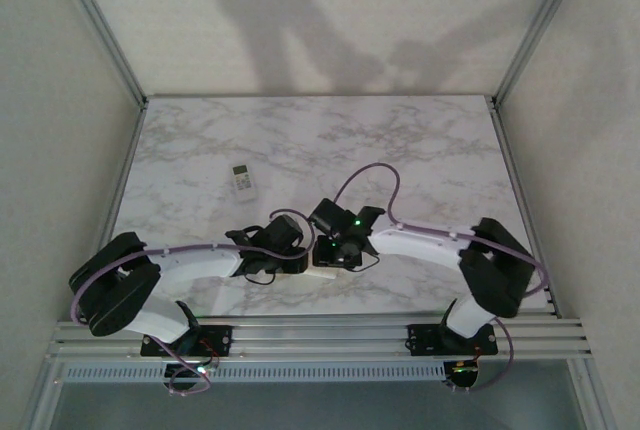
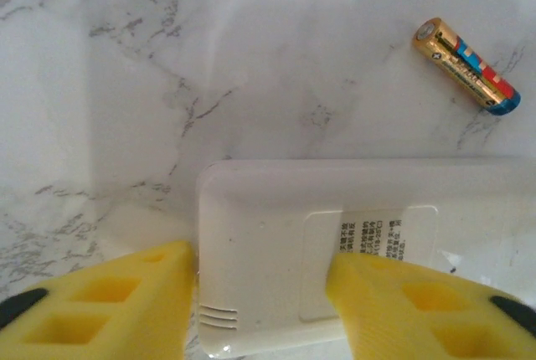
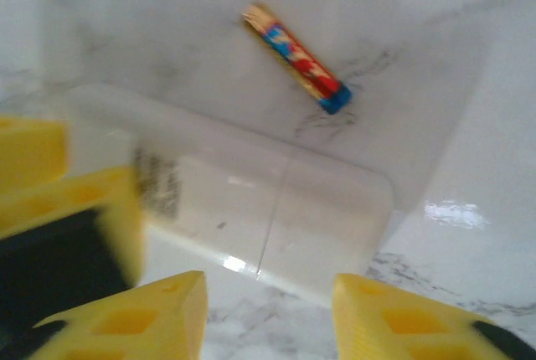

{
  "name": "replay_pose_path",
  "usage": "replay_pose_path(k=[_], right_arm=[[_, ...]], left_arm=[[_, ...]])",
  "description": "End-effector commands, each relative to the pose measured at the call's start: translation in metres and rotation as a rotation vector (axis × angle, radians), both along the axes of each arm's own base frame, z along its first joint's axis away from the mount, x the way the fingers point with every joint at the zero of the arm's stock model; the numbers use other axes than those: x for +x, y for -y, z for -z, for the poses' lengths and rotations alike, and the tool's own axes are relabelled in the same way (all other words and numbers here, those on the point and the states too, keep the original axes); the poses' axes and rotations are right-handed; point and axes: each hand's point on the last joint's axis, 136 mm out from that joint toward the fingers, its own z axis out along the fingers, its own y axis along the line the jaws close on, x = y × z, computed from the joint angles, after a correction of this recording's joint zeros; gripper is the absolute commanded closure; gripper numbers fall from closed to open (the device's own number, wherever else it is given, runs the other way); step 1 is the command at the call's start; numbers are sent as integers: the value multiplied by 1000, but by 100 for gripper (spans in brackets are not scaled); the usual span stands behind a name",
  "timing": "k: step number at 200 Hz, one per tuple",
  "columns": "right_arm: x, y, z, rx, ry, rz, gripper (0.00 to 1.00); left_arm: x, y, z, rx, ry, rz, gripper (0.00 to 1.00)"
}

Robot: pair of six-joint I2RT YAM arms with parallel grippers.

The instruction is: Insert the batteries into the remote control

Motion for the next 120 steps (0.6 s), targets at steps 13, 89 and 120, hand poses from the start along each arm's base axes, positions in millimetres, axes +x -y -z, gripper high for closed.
replay_pose_path(k=[13, 89, 120], right_arm=[[15, 33, -37, -127, 302, -306, 31], [-18, 3, -5, -70, 298, -908, 1], [-14, -1, 22, -142, 259, -917, 1]], left_arm=[[34, -17, -17, 53, 187, -125, 37], [28, -50, -70, -107, 311, -317, 16], [21, -62, -77, -169, 318, -365, 12]])
